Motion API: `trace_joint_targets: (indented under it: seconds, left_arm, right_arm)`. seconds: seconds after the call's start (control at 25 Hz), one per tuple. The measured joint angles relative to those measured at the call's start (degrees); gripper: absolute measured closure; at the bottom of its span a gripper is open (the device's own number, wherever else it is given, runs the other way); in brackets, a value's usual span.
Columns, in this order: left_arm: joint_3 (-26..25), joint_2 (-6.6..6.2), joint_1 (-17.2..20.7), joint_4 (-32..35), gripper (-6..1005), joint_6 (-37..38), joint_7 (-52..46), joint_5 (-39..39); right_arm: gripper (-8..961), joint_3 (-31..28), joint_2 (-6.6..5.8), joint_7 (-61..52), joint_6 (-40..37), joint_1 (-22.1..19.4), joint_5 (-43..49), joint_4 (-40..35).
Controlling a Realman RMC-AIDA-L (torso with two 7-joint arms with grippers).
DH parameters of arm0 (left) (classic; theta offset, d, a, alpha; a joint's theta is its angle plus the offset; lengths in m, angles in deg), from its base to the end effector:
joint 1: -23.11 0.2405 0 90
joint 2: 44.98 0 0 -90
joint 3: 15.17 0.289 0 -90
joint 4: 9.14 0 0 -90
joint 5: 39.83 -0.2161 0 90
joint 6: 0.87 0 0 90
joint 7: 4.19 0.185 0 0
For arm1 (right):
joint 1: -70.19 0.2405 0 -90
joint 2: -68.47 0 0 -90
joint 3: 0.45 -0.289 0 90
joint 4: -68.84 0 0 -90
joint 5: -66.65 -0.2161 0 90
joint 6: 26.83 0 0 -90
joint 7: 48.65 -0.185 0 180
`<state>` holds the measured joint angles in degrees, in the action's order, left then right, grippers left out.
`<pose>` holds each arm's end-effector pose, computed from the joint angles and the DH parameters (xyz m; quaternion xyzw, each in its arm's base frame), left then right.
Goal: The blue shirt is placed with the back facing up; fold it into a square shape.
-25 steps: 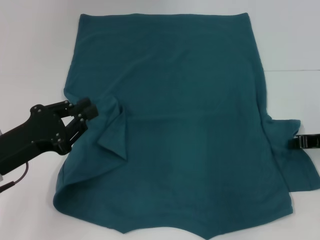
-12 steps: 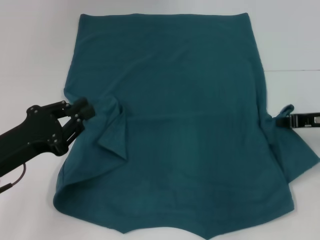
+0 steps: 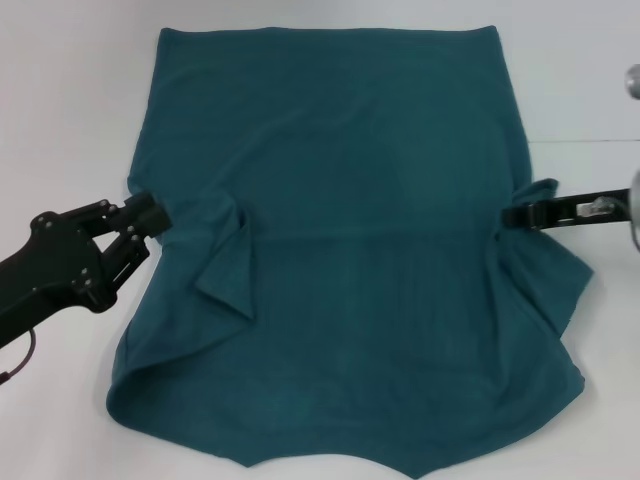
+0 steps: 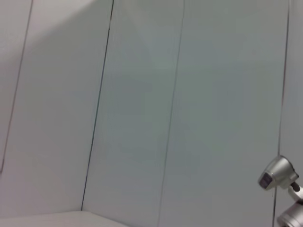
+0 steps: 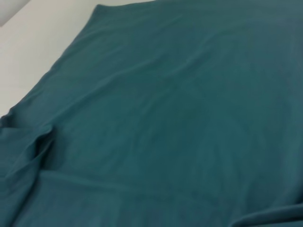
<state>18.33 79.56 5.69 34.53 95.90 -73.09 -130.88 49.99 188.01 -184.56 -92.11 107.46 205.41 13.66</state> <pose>-0.2764 0.3234 0.0026 -0.8419 -0.1696 -0.4295 0.2792 0.2751 0.4615 -0.0165 -0.8330 0.4658 0.0711 0.2900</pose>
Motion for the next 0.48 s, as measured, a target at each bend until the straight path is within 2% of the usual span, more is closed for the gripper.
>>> trace_joint_targets:
  seconds: [0.28, 0.48]
  left_arm:
    - [-0.4, 0.0, 0.1, -0.2, 813, 0.4, 0.0, 0.0]
    - [-0.5, 0.0, 0.2, -0.2, 813, 0.5, 0.0, 0.0]
  right_arm:
    - [894, 2.5, -0.05, 1.2, 1.5, 5.5, 2.0, 7.5]
    - [886, 4.3, -0.02, 1.3, 1.8, 7.5, 2.6, 10.2]
